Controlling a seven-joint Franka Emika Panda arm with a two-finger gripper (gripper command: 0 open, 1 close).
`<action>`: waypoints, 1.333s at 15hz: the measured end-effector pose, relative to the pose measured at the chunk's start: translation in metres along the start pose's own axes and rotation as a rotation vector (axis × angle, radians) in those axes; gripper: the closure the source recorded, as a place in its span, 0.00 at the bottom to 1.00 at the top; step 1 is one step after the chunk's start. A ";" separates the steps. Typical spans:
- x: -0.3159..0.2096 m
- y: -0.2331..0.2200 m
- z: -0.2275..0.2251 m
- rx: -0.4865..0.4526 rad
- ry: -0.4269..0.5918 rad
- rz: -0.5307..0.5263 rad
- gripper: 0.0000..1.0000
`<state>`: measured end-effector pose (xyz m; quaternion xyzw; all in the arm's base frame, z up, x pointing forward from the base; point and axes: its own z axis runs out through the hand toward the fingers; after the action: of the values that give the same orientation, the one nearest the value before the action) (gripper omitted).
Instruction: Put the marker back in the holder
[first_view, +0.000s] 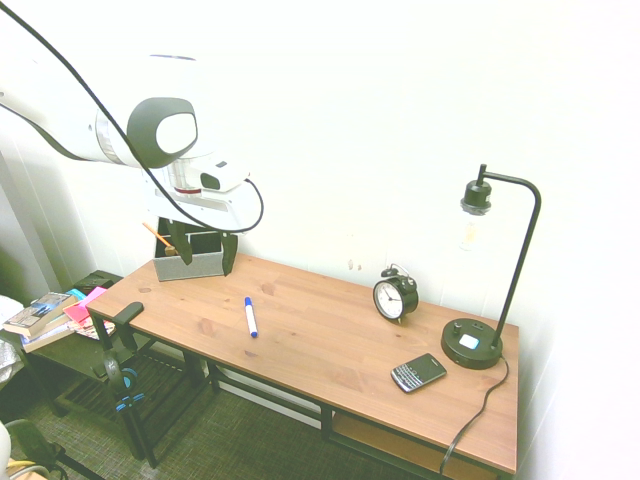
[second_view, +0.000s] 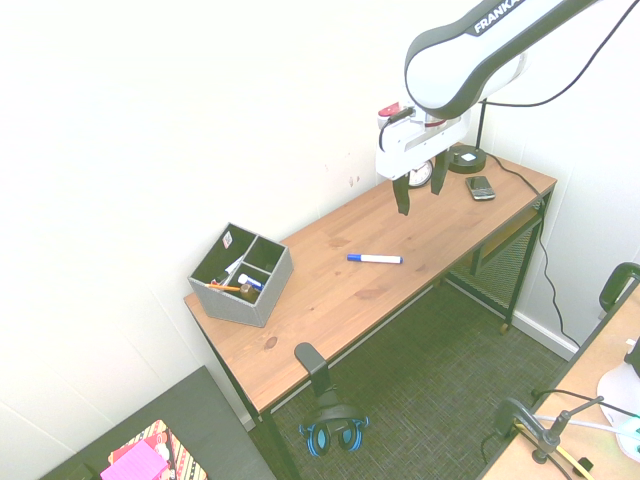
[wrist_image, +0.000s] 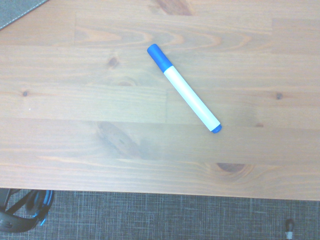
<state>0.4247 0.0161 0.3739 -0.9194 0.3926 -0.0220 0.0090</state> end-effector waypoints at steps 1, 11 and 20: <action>0.000 0.000 0.000 -0.001 -0.001 0.003 0.00; -0.004 -0.030 0.148 -0.044 0.073 -0.428 0.00; 0.049 -0.071 0.217 -0.045 0.100 -0.450 1.00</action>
<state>0.5197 0.0295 0.1612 -0.9815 0.1780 -0.0604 -0.0361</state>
